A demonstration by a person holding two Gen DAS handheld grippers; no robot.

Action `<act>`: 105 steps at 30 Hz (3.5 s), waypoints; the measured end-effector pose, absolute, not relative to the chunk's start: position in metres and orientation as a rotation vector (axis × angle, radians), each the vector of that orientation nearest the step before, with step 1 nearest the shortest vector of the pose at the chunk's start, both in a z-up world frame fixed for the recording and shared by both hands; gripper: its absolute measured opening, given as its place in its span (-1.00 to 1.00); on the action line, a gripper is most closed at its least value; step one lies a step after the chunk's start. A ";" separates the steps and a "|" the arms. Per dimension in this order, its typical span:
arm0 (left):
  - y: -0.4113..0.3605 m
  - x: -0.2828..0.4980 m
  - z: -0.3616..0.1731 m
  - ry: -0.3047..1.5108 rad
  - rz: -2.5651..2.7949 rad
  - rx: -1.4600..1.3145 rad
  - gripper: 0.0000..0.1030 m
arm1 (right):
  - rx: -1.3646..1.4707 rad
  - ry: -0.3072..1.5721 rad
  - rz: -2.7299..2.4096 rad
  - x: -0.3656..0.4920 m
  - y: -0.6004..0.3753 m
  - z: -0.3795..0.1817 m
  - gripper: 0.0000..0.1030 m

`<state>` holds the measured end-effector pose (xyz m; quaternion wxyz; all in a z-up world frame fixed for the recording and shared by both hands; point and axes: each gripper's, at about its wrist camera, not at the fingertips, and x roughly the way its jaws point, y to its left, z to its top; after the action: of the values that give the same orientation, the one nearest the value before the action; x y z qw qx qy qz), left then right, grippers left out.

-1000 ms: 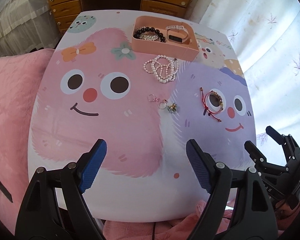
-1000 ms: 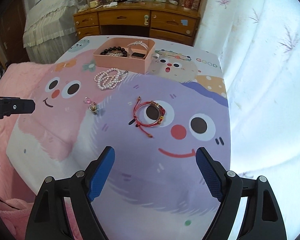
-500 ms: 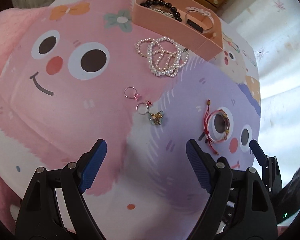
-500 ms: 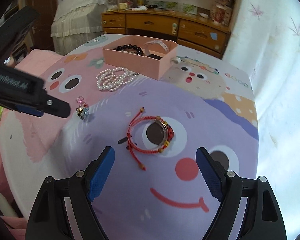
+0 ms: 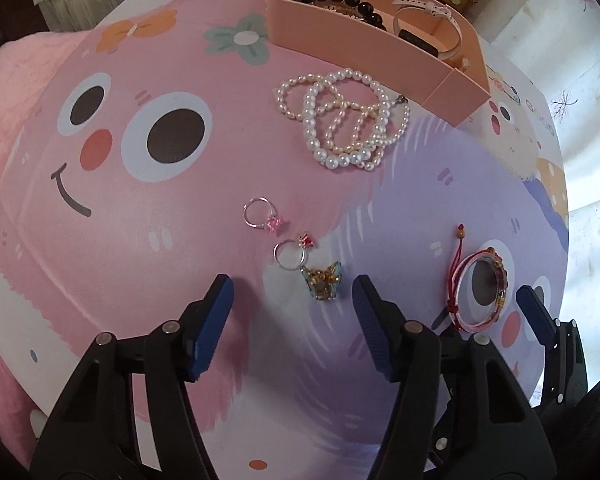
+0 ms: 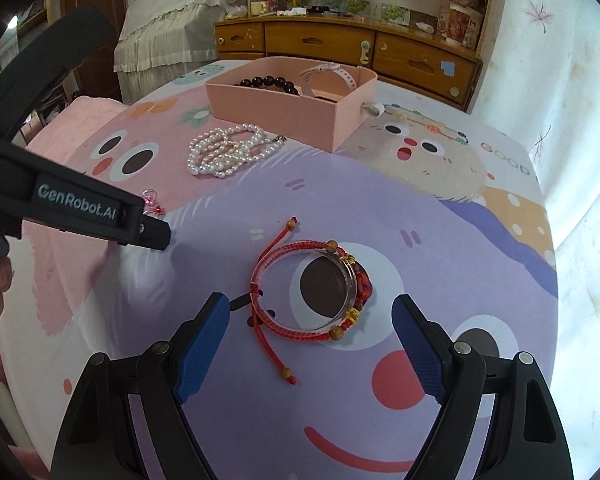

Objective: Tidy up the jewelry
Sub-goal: 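Grasp the red string bracelet with the right tool while the left tool grasps the gold charm, then carry red bracelet and gold charm into the pink tray and open both tools, then move both tools toward the small rings beside the pearl bracelet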

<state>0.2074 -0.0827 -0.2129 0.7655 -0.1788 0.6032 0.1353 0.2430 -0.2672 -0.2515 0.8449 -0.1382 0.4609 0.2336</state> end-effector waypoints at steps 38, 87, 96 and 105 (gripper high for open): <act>-0.030 0.145 -0.126 1.370 0.056 -0.227 -0.67 | 0.164 1.083 0.458 0.215 -0.273 -0.175 0.12; 0.018 0.361 -0.077 1.206 -0.148 -0.009 0.26 | 0.499 1.027 0.262 0.362 -0.244 -0.145 0.52; 0.025 0.294 -0.090 1.273 -0.176 -0.061 0.30 | 0.468 1.134 0.260 0.279 -0.242 -0.157 0.53; 0.017 0.239 -0.116 1.254 -0.203 -0.105 0.30 | 0.367 1.177 0.290 0.212 -0.214 -0.181 0.53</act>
<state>0.2388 0.0167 -0.1164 0.8038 -0.0491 0.5852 -0.0948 0.2119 -0.2139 -0.1812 0.8062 0.1715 0.5498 0.1355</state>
